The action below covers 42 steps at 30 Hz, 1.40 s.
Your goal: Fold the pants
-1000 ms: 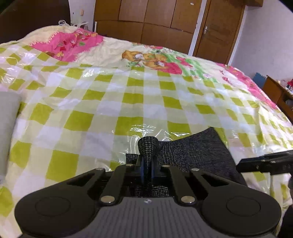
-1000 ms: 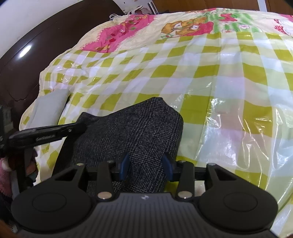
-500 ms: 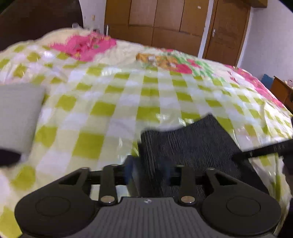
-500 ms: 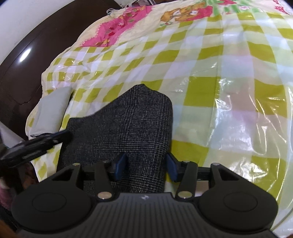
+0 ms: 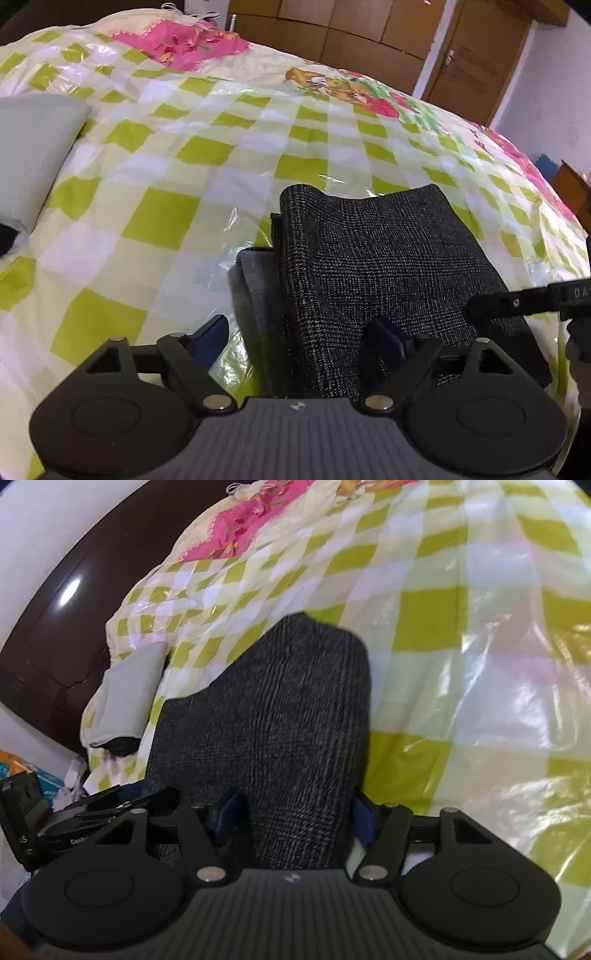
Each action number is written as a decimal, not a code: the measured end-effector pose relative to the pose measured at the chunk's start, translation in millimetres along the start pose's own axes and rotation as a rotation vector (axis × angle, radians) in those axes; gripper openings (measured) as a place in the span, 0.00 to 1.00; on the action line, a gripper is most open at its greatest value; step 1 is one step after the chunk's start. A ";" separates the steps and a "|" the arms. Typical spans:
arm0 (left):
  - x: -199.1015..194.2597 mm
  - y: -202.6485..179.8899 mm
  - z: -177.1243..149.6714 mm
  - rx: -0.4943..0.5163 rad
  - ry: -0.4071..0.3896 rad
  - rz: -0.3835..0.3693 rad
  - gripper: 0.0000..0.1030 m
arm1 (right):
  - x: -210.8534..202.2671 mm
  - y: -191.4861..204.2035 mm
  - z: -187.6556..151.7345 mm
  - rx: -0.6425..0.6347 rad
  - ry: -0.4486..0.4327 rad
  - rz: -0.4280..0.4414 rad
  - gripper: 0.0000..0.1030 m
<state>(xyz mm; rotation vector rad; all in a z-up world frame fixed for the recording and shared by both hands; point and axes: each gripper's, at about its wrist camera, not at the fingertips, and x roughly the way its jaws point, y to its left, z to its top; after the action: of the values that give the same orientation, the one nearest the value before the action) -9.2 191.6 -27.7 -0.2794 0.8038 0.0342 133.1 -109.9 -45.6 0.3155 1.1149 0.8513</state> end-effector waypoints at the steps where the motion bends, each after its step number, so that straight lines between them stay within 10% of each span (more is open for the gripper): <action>1: -0.1 -1.5 -0.8 0.003 -0.004 0.006 0.93 | 2.3 1.9 -1.1 -0.007 0.000 0.003 0.69; 6: 18.0 -11.4 0.6 -0.006 0.054 -0.048 0.92 | 1.8 4.6 -2.9 -0.037 0.000 0.018 0.67; 16: 12.8 -60.5 8.8 0.099 0.027 -0.088 0.71 | -19.3 2.0 -8.4 0.009 -0.048 -0.001 0.30; 28: 92.4 -205.5 51.0 0.281 0.024 -0.326 0.64 | -121.2 -65.1 -4.0 0.086 -0.176 -0.236 0.28; 42: 75.5 -245.4 60.1 0.411 -0.056 -0.279 0.65 | -186.8 -124.8 -2.2 0.054 -0.271 -0.512 0.41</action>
<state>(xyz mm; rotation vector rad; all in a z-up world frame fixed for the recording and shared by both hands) 119.1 -34.7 15.4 0.0010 0.6923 -0.3806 153.4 -329.1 -0.8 0.1701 0.9063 0.3130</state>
